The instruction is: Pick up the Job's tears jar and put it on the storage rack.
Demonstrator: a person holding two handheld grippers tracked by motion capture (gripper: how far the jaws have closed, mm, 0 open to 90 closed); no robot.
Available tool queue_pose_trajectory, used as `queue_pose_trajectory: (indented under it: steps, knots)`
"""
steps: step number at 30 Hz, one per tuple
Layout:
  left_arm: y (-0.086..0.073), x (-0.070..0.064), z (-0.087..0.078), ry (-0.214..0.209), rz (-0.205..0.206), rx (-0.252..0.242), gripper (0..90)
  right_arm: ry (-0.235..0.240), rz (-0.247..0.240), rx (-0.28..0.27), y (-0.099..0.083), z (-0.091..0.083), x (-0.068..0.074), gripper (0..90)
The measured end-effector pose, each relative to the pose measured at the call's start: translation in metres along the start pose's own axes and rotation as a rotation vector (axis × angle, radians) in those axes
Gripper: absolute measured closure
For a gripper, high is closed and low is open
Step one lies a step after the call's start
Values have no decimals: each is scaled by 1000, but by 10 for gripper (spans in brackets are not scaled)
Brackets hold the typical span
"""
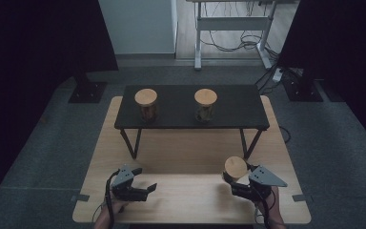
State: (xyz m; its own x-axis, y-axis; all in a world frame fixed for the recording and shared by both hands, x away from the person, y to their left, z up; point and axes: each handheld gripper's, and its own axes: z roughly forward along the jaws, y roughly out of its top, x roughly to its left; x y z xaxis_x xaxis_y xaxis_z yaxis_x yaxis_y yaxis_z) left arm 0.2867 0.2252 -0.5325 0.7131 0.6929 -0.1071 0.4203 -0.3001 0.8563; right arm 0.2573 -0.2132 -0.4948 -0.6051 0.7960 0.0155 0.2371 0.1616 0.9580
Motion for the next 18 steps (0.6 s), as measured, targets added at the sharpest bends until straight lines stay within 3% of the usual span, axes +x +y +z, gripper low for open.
queue_pose_trajectory:
  steps: [18]
  knots:
    - [0,-1,1,-3,2,0,90,1,15,-37,10,-10,0,245]
